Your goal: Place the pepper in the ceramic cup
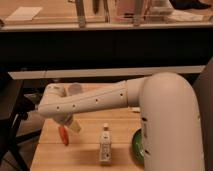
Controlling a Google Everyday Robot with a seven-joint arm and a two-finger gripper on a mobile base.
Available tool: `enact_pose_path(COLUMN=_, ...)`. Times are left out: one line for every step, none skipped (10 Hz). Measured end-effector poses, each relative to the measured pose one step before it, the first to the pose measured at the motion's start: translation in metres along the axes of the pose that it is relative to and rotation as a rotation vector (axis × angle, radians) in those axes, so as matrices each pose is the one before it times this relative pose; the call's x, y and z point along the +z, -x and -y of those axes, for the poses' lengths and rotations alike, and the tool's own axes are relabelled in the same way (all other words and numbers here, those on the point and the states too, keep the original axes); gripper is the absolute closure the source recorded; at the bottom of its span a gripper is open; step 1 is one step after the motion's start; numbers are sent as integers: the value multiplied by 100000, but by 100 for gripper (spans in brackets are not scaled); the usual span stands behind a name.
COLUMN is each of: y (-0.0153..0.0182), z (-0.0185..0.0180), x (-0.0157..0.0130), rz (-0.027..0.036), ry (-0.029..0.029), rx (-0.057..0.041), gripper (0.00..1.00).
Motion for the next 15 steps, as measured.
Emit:
enact_pose_path(y=215, z=275, x=282, rz=587, ry=-217, rx=-566, gripper=20)
enact_pose_path(y=133, z=163, x=159, rz=442, ry=-104, rx=-371, gripper=20)
enact_pose_path(y=124, z=128, x=136, rz=317, ry=-1, rx=-411, gripper=20)
enact_pose_path(y=97, z=141, x=155, rz=370, ry=-174, rx=-271, gripper=20)
enact_pose_path(y=58, z=134, x=398, rz=369, ry=105, rx=-601, gripper=20)
enact_pose_path(y=135, z=147, x=245, rz=241, ry=-61, rx=-507, gripper=20)
enact_pose_path(y=254, z=284, x=262, rz=359, ry=-153, rx=-916, gripper=20)
enact_pose_path(y=86, z=150, x=149, rz=217, ry=-285, rx=-481, gripper=20)
enact_pose_path(y=-29, z=23, x=264, rz=283, ry=100, rx=-387, gripper=20)
enact_pose_path(y=9, z=70, x=157, rz=186, ry=-15, rx=-471, gripper=20)
enact_pose_path(y=149, z=215, x=197, rz=197, ry=-56, rx=-1334, gripper=20)
enact_pose_path(y=96, z=234, x=46, rz=71, ry=-119, rx=-1252, gripper=20)
enact_pose_path(y=47, z=84, x=163, rz=41, ry=225, rx=-977, gripper=20)
enact_pose_path(y=74, z=201, x=161, rz=113, ry=-87, rx=-1212, gripper=20)
enact_pose_path(y=129, z=115, x=161, rz=177, ry=46, rx=-681, gripper=20)
